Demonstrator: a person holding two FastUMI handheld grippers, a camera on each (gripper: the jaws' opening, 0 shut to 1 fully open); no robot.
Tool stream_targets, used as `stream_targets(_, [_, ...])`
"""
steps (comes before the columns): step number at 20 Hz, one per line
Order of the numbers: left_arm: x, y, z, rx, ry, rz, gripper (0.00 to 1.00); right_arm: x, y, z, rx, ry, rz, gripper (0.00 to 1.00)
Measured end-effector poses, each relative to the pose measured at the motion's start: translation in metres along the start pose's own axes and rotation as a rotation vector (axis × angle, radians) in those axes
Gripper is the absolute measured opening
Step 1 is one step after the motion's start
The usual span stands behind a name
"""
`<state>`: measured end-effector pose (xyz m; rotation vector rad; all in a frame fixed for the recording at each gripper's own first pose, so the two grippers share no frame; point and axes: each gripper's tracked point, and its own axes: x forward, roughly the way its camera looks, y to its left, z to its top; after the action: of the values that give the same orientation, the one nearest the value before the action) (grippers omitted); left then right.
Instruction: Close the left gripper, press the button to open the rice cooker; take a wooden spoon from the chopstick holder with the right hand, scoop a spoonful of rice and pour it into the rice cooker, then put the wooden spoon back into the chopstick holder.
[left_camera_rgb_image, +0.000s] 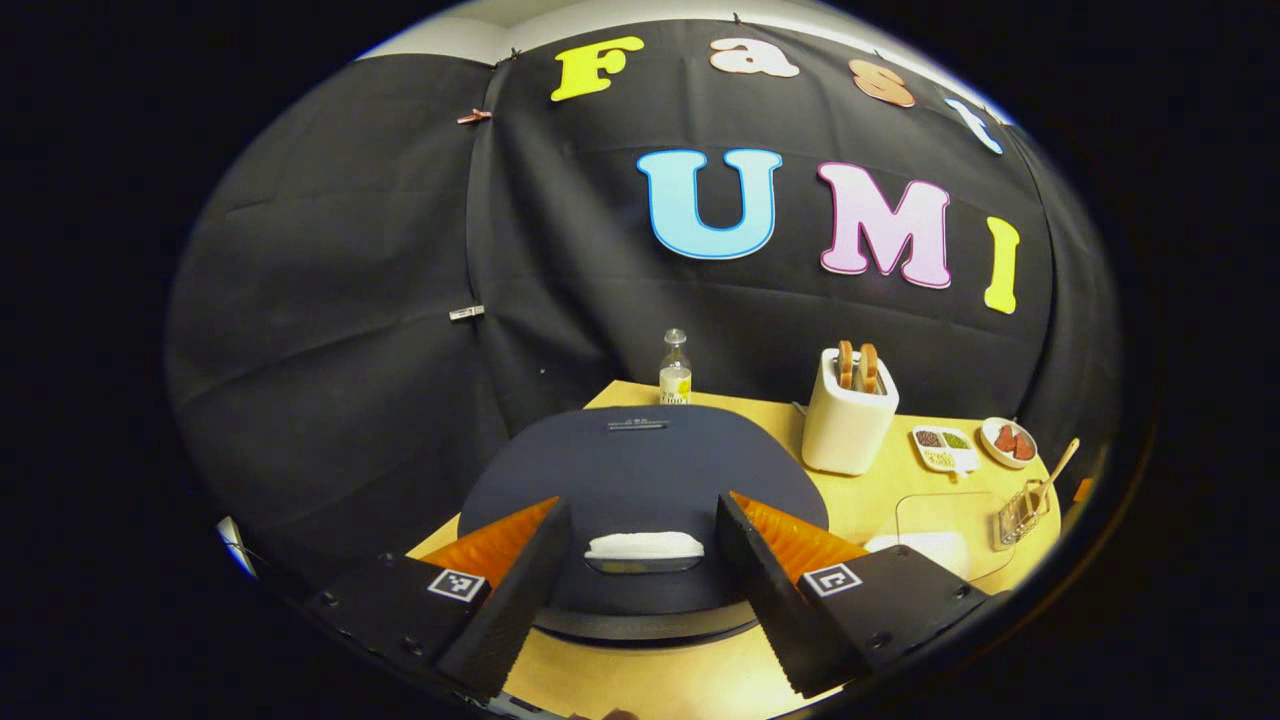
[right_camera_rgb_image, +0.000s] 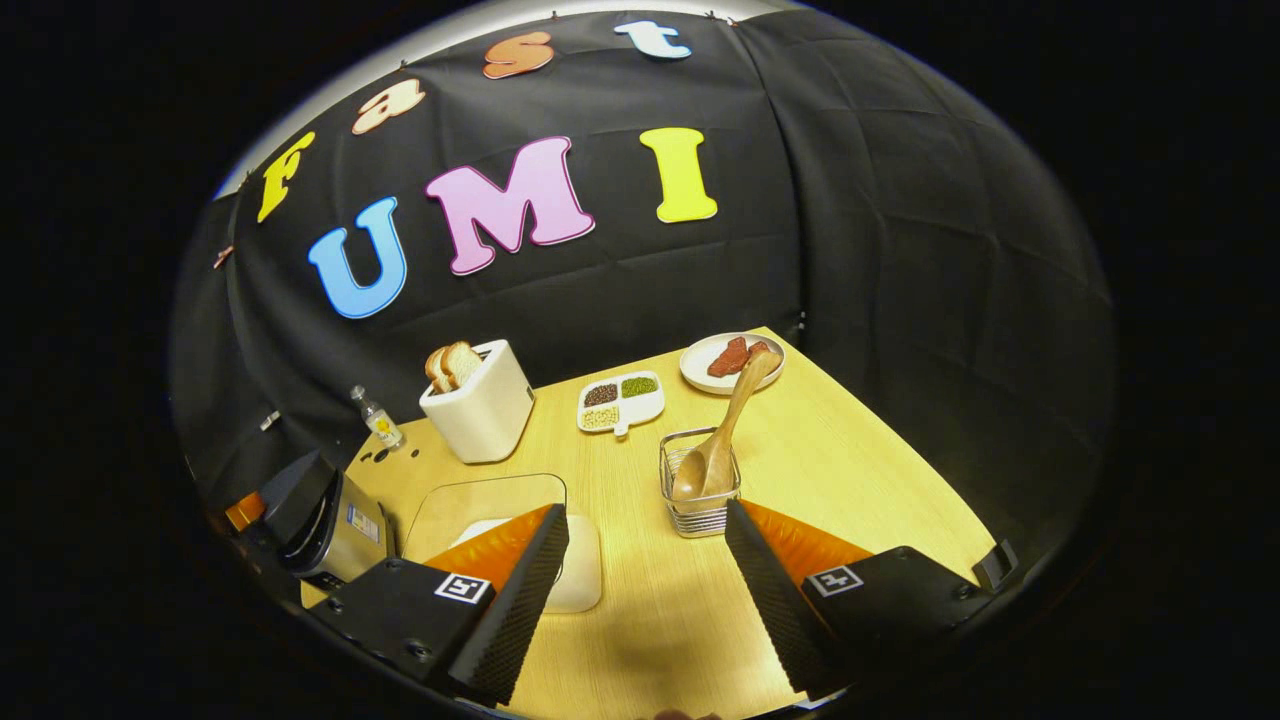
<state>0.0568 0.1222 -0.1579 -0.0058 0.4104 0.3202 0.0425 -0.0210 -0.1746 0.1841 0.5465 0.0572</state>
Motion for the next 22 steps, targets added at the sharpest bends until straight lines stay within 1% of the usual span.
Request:
stream_targets(2, [0.003,-0.002,-0.015,0.008,0.016,-0.005,1.0,0.001,0.002,0.001,-0.002,0.001,0.006,0.98])
stream_targets(4, [0.002,-0.002,-0.014,0.022,-0.031,-0.003,1.0,0.002,0.002,0.0,0.001,-0.001,0.007,0.98])
stream_targets(7, [-0.001,-0.003,-0.016,0.014,-0.104,0.016,1.0,0.005,-0.002,0.002,-0.008,-0.007,-0.001,0.98])
stream_targets(9, [0.002,-0.005,-0.016,0.021,-0.128,0.017,1.0,0.006,-0.002,0.004,0.004,-0.011,-0.003,0.98])
stream_targets(10, [0.004,-0.005,-0.019,0.017,-0.126,0.013,1.0,0.005,-0.002,0.006,0.009,-0.015,-0.004,0.98])
stream_targets(11, [0.008,-0.005,-0.025,0.01,-0.093,0.006,1.0,0.005,-0.002,0.008,0.011,-0.021,-0.005,0.98])
stream_targets(13, [0.007,-0.007,-0.027,0.012,-0.096,-0.013,1.0,0.003,-0.001,0.007,0.007,-0.025,-0.003,0.98])
stream_targets(16, [0.006,-0.008,-0.019,0.035,-0.116,-0.03,1.0,-0.002,0.001,0.006,0.005,-0.026,-0.004,0.98])
stream_targets(18, [0.004,-0.009,-0.016,0.029,-0.098,-0.05,0.99,-0.007,0.004,0.013,0.004,-0.046,-0.003,0.98])
stream_targets(20, [-0.01,-0.016,0.002,0.022,-0.123,-0.068,0.96,-0.014,0.008,0.028,-0.004,-0.084,-0.002,0.98])
stream_targets(22, [-0.032,-0.032,0.033,0.047,-0.191,-0.107,0.95,-0.025,0.013,0.052,-0.015,-0.145,0.0,0.99])
